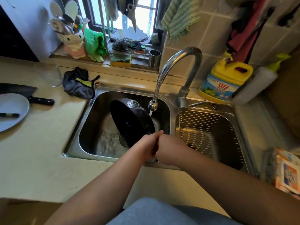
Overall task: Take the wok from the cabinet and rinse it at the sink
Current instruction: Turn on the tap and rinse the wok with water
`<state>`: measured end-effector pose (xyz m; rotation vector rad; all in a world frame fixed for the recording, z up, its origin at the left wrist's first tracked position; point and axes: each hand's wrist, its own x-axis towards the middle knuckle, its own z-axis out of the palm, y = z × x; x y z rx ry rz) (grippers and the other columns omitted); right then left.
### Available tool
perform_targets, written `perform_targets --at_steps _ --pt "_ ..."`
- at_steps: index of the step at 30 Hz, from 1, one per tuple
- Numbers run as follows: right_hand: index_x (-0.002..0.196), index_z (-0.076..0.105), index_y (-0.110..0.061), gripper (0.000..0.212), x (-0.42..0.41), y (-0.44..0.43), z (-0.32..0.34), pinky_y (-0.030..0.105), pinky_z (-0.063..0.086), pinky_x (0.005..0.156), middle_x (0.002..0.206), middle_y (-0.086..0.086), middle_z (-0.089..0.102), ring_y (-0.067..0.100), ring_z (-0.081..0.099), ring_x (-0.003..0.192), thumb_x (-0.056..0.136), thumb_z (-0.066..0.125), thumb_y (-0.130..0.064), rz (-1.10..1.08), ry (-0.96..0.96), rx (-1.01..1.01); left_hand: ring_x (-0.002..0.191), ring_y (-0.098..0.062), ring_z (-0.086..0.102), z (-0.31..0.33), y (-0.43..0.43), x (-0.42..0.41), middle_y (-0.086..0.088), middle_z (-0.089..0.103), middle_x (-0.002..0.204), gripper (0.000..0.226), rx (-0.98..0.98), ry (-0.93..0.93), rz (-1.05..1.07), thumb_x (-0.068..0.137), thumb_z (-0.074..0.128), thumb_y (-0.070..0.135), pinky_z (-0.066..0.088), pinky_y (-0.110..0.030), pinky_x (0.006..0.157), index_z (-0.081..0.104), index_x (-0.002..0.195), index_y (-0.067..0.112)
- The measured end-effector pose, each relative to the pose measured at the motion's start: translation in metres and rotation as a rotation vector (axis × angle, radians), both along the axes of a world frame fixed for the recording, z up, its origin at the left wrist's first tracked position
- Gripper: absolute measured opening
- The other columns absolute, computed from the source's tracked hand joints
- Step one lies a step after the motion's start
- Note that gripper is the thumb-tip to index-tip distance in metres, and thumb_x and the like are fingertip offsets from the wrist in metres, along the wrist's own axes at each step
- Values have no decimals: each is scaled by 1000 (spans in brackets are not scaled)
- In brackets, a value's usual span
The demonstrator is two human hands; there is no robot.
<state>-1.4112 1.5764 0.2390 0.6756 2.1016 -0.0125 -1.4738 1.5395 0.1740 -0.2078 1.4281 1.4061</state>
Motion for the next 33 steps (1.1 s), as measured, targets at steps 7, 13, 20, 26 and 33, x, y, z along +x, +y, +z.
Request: perform_targets --at_steps 7,13,20,26,33 --pt "125 60 -12 34 12 13 41 34 47 79 116 9 64 25 61 108 91 61 -11 -6 486 -18 42 -16 54 -4 5 -5 -4 55 47 14 -40 58 73 82 63 14 43 -20 39 64 73 4" --pt "113 60 -9 28 8 21 58 36 54 71 96 13 65 26 65 85 87 59 -20 -321 538 -311 55 -20 60 -4 4 -10 -9 61 62 22 4 78 142 83 66 22 45 -26 44 67 86 0" --pt "112 58 -6 23 -1 53 76 16 34 35 67 4 54 8 45 43 94 57 -19 -1184 559 -885 37 -16 56 20 20 -33 -6 59 59 17 24 -47 157 86 63 26 43 -22 37 63 90 9" --pt "92 57 -7 12 1 56 78 15 31 33 60 4 55 8 46 37 93 58 -18 -1377 557 -947 32 -12 49 24 31 -29 -1 59 52 17 -5 -83 67 85 59 30 42 -18 38 60 88 14" --pt "90 56 -5 13 5 56 76 14 29 32 60 5 55 8 45 38 93 57 -18 -1510 592 -970 27 -9 46 28 36 -23 -2 55 48 16 -3 -123 14 84 55 24 39 -14 31 55 78 10"
